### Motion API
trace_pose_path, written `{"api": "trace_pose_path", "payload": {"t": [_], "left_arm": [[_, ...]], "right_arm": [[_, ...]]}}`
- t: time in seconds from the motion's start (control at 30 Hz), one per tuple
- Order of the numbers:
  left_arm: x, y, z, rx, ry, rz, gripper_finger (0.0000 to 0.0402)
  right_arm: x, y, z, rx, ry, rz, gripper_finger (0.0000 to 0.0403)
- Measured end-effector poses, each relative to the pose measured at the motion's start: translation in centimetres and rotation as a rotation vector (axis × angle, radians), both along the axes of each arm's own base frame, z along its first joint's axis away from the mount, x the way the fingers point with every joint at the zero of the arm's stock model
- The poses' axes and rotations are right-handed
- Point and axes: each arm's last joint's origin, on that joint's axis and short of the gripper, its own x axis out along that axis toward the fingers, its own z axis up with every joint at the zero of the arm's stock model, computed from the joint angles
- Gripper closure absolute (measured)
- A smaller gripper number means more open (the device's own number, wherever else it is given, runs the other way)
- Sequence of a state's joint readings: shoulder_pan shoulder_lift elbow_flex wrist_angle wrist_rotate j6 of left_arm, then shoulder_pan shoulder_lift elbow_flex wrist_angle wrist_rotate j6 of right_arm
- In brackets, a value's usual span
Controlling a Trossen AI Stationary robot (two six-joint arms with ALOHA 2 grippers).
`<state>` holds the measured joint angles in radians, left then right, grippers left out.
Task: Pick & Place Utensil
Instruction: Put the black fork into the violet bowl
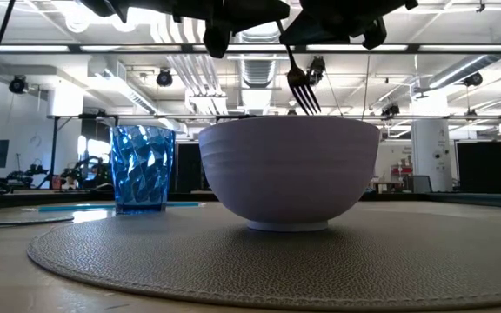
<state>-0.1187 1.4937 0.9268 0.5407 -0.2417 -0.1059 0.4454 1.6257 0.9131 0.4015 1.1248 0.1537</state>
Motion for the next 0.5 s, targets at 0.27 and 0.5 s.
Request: {"api": "trace_pose_path", "payload": {"t": [0.27, 0.5], "left_arm": [[0.0, -0.1, -0.1, 0.002, 0.011, -0.007, 0.04], [-0.5, -0.1, -0.1, -0.001, 0.063, -0.005, 0.0401]], "right_arm": [[-0.1, 0.0, 0.4, 0.016, -0.002, 0.051, 0.0362], [-1.3, 0.2, 1.9, 0.018, 0.007, 0.092, 0.0307]]}}
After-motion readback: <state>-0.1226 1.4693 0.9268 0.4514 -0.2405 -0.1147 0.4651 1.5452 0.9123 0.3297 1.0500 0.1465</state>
